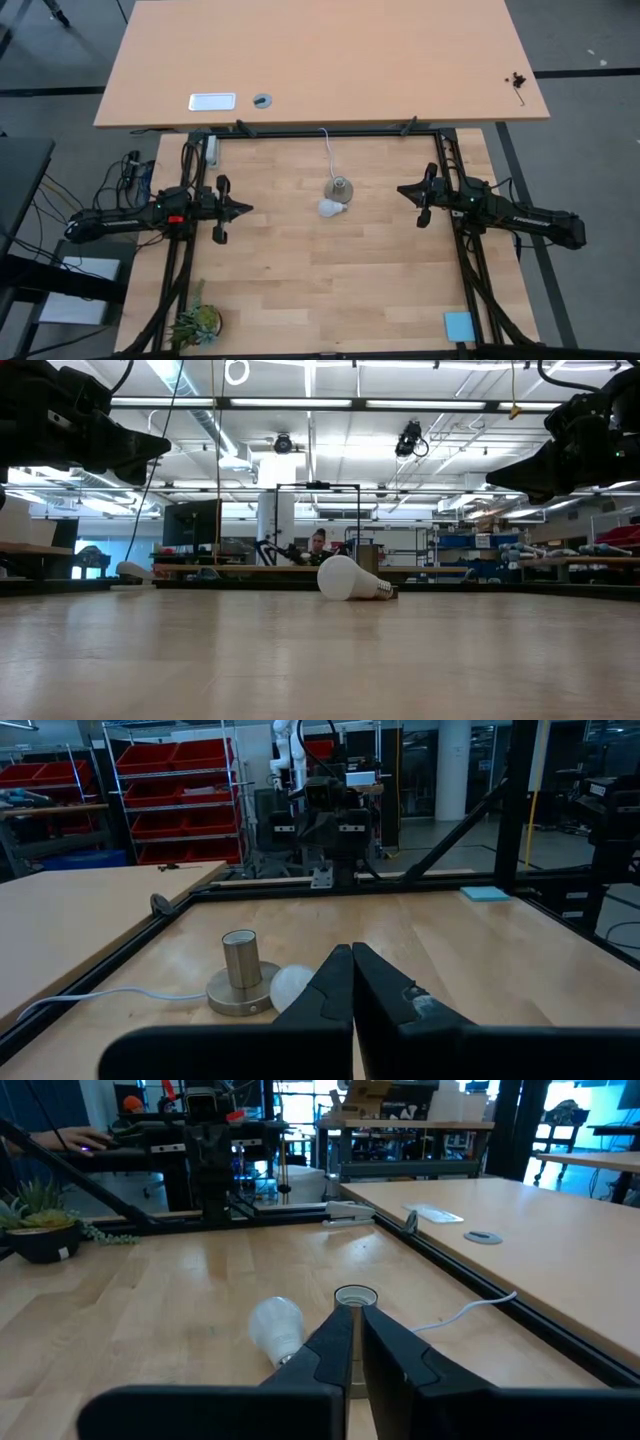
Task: Screw lightbulb
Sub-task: Return to Home Position
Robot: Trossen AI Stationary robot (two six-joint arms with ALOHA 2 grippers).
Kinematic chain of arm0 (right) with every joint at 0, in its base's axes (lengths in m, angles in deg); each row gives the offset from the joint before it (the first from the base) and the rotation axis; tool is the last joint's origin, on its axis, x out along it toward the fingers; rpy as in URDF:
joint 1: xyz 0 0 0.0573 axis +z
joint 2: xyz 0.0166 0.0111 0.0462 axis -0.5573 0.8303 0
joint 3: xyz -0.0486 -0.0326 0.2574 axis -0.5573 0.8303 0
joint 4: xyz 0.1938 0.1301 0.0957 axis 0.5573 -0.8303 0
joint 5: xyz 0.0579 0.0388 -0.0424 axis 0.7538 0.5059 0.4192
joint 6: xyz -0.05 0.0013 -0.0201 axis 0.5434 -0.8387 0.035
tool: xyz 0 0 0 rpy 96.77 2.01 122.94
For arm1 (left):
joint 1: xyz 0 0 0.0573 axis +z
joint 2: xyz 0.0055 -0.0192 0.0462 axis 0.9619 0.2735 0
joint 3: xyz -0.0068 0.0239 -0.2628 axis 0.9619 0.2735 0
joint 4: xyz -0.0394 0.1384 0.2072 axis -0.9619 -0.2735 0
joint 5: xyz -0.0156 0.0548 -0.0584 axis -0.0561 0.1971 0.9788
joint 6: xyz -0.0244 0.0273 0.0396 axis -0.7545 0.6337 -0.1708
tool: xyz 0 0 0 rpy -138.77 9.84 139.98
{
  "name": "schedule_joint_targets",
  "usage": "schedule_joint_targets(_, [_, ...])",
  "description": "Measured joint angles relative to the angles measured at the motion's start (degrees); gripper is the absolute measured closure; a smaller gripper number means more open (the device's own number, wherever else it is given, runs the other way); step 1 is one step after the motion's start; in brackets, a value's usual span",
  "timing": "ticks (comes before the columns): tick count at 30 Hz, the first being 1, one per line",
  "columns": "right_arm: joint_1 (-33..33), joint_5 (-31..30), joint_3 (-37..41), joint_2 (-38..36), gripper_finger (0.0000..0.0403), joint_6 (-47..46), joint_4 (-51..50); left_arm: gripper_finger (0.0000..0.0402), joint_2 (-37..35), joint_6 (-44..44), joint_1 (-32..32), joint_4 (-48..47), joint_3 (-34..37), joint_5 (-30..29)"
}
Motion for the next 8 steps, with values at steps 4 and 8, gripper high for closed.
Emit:
schedule_joint_targets(4, [0.0, 0.0, 0.0, 0.0, 0.0367, 0.0, 0.0, 0.0400, 0.0, 0.0, 0.0, 0.0, 0.0, 0.0])
schedule_joint_targets(8, [0.0, 0.0, 0.0, 0.0, 0.0369, 0.0, 0.0, 0.0400, 0.0, 0.0, 0.0, 0.0, 0.0, 0.0])
